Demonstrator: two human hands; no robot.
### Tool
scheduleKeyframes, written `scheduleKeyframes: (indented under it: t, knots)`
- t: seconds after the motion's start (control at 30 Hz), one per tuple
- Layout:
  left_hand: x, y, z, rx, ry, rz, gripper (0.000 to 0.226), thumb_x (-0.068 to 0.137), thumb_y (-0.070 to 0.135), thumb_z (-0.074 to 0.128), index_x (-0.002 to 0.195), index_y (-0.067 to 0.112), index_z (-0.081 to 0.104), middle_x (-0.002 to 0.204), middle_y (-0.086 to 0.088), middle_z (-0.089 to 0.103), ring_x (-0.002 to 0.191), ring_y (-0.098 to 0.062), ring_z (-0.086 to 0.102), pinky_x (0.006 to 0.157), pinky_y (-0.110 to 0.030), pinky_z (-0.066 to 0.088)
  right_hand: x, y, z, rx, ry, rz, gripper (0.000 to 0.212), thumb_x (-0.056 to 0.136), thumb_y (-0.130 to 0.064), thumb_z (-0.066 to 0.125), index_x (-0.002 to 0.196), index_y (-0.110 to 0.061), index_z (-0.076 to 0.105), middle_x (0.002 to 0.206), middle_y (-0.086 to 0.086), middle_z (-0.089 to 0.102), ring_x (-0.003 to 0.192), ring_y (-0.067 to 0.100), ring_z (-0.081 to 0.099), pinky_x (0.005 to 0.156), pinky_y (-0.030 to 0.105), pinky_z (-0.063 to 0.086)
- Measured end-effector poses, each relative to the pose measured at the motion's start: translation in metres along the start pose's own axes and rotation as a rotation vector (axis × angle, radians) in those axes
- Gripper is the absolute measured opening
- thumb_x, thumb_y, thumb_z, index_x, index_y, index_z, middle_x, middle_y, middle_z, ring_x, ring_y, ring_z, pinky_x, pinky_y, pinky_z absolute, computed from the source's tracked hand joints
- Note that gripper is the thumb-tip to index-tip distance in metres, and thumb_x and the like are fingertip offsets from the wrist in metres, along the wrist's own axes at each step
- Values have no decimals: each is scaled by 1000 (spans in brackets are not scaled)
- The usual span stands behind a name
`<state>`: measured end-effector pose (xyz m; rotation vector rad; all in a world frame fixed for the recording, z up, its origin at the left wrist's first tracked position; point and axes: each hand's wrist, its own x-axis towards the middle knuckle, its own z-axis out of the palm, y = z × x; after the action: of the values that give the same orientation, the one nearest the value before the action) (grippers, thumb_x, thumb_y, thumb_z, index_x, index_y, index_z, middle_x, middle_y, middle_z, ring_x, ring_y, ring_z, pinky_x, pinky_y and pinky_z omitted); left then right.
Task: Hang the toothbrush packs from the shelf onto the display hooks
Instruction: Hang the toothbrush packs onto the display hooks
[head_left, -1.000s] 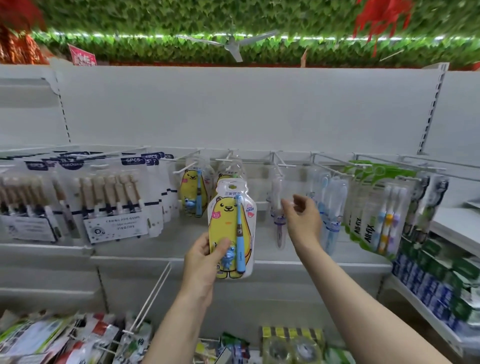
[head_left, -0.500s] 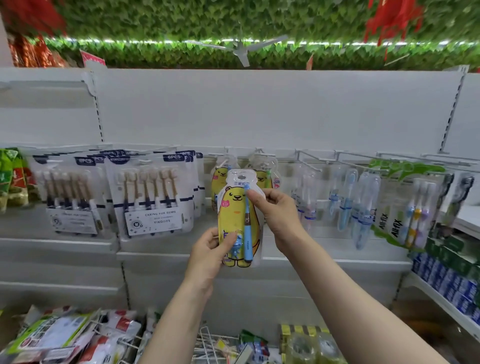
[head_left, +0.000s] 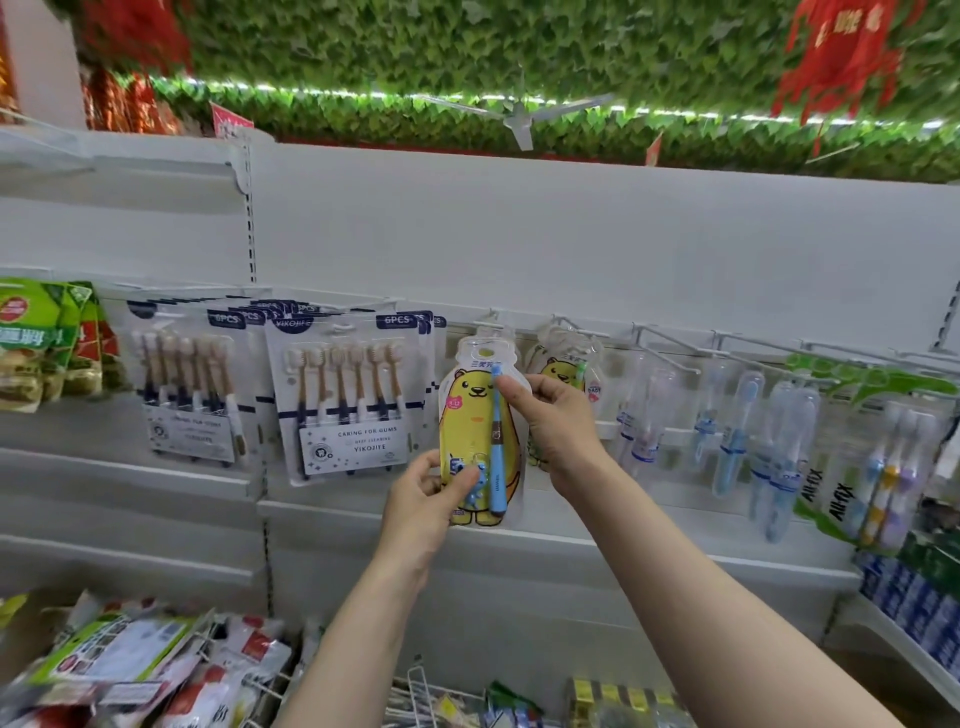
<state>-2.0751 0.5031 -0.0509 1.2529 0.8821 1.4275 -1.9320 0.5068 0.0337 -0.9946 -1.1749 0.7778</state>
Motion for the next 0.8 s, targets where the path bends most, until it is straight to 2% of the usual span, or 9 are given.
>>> scheduleKeyframes:
  t: [0.2,0.4,0.57,0.67,0.73,0.8]
  knots:
    - [14,-8,-3,19,5,27,27,87,19,73,112,19,64,96,-1,77,90,-19,74,89,-45,58,13,14,-2,-7,-41,8,30,86,-33,76,103,-8,74,91,-2,76,76,2,70,61,12,51]
    - [41,-22,-1,13,1,54,30,86,19,73,115,18,64,99,-2,77,94,-23,74,90,-49,56,38,24,-2,-4,-21,-15,26,86,-29,77,101,-8,73,90,2,76,76,7,71,63,18,55]
    - [78,-36,3,26,28,34,30,86,16,73,114,17,63,96,-1,77,91,-23,73,82,-41,59,69,45,-1,11,-1,18,31,86,-31,77,104,-6,71,98,8,77,93,20,74,77,28,61]
    - [105,-44,6,63,37,11,23,86,21,73,108,20,64,93,-1,76,90,-23,72,77,-38,58,90,58,2,-8,29,37,30,86,-33,77,103,-8,71,98,8,77,96,25,73,85,37,61]
    - [120,-48,8,87,31,-1,18,87,22,72,103,23,63,95,-3,74,90,-21,71,77,-37,58,101,64,3,-19,47,33,29,87,-33,76,103,-9,70,98,8,77,93,21,73,79,32,61]
    - [132,-53,10,87,36,-2,17,88,21,72,103,22,63,96,-4,73,90,-21,70,74,-34,57,107,67,4,-22,62,25,28,89,-30,75,104,-8,70,98,7,76,84,11,71,67,19,56]
